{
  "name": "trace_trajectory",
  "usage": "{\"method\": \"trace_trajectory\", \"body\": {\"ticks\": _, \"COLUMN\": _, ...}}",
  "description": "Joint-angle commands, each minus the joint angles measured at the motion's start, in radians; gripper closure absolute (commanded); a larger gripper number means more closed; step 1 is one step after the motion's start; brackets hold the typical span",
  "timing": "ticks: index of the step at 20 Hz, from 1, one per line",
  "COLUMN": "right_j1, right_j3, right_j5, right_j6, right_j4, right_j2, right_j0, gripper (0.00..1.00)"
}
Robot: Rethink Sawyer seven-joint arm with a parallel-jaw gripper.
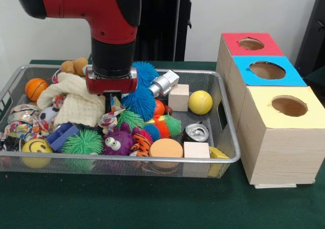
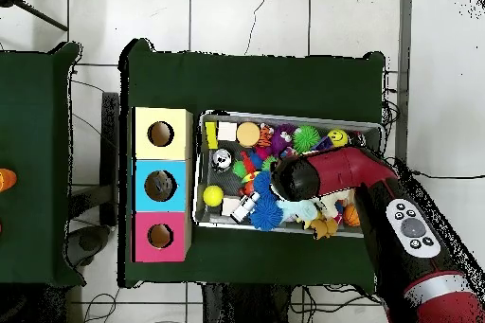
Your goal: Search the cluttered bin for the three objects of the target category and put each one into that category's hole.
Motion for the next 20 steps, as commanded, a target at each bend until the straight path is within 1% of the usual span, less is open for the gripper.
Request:
{"method": "trace_trajectory", "body": {"ticks": 1, "right_j1": 0.0, "right_j3": 0.043, "right_j5": 0.07, "right_j6": -0.038, "right_j4": 0.125, "right_j2": 0.034, "right_j0": -0.053, "gripper": 1.0}}
{"method": "trace_trajectory", "body": {"ticks": 8, "right_j1": -0.024, "right_j3": 0.044, "right_j5": 0.069, "right_j6": -0.06, "right_j4": 0.143, "right_j2": 0.013, "right_j0": -0.043, "gripper": 1.0}}
{"method": "trace_trajectory", "body": {"ticks": 11, "right_j1": -0.069, "right_j3": 0.071, "right_j5": 0.076, "right_j6": -0.066, "right_j4": 0.16, "right_j2": 0.014, "right_j0": -0.047, "gripper": 1.0}}
{"method": "trace_trajectory", "body": {"ticks": 14, "right_j1": -0.18, "right_j3": 0.115, "right_j5": 0.122, "right_j6": -0.087, "right_j4": 0.205, "right_j2": 0.03, "right_j0": -0.047, "gripper": 1.0}}
{"method": "trace_trajectory", "body": {"ticks": 18, "right_j1": -0.265, "right_j3": 0.151, "right_j5": 0.179, "right_j6": -0.097, "right_j4": 0.273, "right_j2": 0.046, "right_j0": -0.045, "gripper": 1.0}}
{"method": "trace_trajectory", "body": {"ticks": 20, "right_j1": -0.316, "right_j3": 0.169, "right_j5": 0.224, "right_j6": -0.101, "right_j4": 0.316, "right_j2": 0.049, "right_j0": -0.041, "gripper": 1.0}}
